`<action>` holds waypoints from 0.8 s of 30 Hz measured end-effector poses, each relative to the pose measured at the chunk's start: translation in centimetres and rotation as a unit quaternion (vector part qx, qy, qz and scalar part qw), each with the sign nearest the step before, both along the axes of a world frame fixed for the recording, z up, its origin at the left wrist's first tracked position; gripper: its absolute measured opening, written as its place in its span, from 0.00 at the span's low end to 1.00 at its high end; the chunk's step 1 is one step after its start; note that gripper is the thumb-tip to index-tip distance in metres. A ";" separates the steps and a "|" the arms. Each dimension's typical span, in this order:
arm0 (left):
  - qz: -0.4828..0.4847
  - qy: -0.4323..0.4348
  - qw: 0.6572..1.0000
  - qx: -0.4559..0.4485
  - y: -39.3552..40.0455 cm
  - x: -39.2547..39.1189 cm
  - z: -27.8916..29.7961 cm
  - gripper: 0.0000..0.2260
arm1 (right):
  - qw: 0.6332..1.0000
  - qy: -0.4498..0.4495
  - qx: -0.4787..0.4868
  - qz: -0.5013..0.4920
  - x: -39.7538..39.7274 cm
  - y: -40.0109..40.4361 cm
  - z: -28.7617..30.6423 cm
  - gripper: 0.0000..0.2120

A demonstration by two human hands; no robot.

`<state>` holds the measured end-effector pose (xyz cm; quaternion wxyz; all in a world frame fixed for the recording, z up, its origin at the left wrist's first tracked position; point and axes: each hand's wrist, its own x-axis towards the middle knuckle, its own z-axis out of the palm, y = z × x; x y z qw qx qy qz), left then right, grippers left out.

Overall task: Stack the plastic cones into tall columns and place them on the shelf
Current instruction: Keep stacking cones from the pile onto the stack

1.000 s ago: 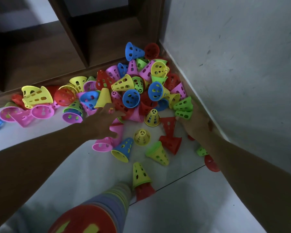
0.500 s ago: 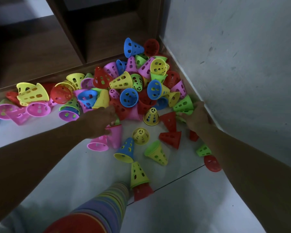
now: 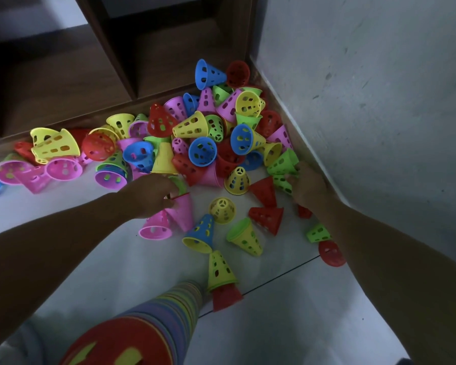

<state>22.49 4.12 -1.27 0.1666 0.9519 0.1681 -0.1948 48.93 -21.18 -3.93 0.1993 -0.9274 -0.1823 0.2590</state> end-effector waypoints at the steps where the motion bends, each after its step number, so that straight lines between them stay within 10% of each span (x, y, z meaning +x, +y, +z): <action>1: 0.013 -0.008 1.000 -0.011 0.2 -0.2 0.2 0.13 | 1.000 0.000 0.004 -0.004 -0.1 -0.2 0.1 0.21; 24: 0.181 -0.162 0.963 -0.114 1.7 -3.7 19.7 0.17 | 0.976 0.075 0.203 0.012 -3.6 2.1 16.4 0.12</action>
